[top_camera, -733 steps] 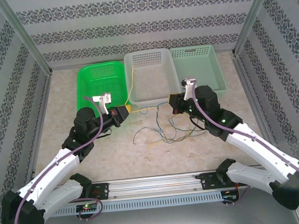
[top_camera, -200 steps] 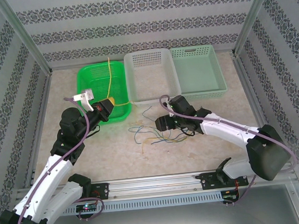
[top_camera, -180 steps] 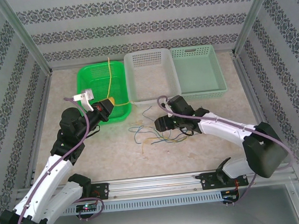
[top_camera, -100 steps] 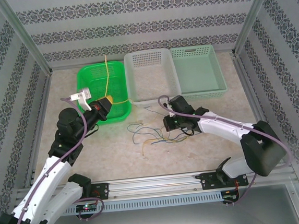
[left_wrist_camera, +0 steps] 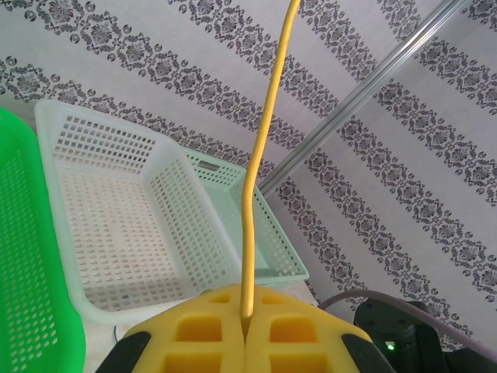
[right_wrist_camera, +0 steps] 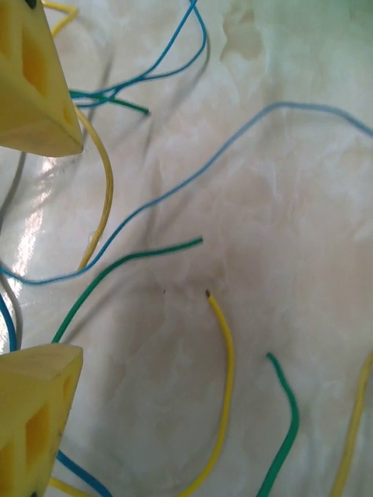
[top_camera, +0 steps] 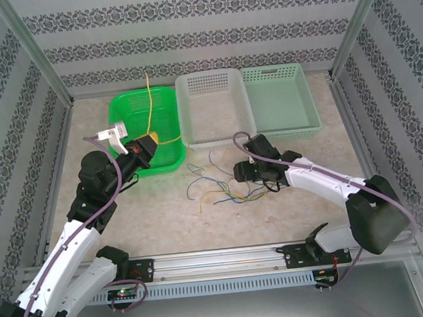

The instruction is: Untangle the cables

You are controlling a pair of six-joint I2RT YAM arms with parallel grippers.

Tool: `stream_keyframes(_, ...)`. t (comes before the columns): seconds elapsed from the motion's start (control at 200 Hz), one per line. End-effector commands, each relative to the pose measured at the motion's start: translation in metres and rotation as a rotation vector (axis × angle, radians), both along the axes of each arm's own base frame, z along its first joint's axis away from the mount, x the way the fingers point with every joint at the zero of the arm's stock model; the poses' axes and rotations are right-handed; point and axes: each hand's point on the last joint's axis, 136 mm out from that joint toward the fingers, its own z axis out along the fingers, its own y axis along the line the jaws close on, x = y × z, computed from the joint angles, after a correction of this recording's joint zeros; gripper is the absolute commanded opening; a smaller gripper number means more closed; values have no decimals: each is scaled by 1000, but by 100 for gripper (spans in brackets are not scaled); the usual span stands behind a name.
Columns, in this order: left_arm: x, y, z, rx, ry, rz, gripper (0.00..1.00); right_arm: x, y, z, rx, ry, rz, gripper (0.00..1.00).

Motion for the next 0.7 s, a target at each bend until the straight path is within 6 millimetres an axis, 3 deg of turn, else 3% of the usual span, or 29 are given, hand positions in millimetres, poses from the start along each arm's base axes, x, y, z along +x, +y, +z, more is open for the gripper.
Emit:
stream_keyframes(0.0, 0, 3, 21, -45, -58, 9, 0, 2, 13, 26, 16, -100, 57, 68)
stream_keyframes(0.19, 5, 5, 33, -95, -80, 30, 0, -19, 47, 28, 66, -117, 204, 69)
stream_keyframes(0.305, 7, 2, 37, -125, -84, 13, 0, -29, 63, 10, 83, -88, 230, 72)
stream_keyframes(0.455, 9, 3, 38, -161, -83, 25, 0, -20, 68, -19, 119, -44, 116, 70)
stream_keyframes(0.525, 10, 5, 41, -178, -88, 34, 0, -17, 65, -37, 87, -7, 70, 65)
stream_keyframes(0.694, 4, 10, 61, -153, -130, 53, 0, -18, 51, -77, -17, 116, -1, 40)
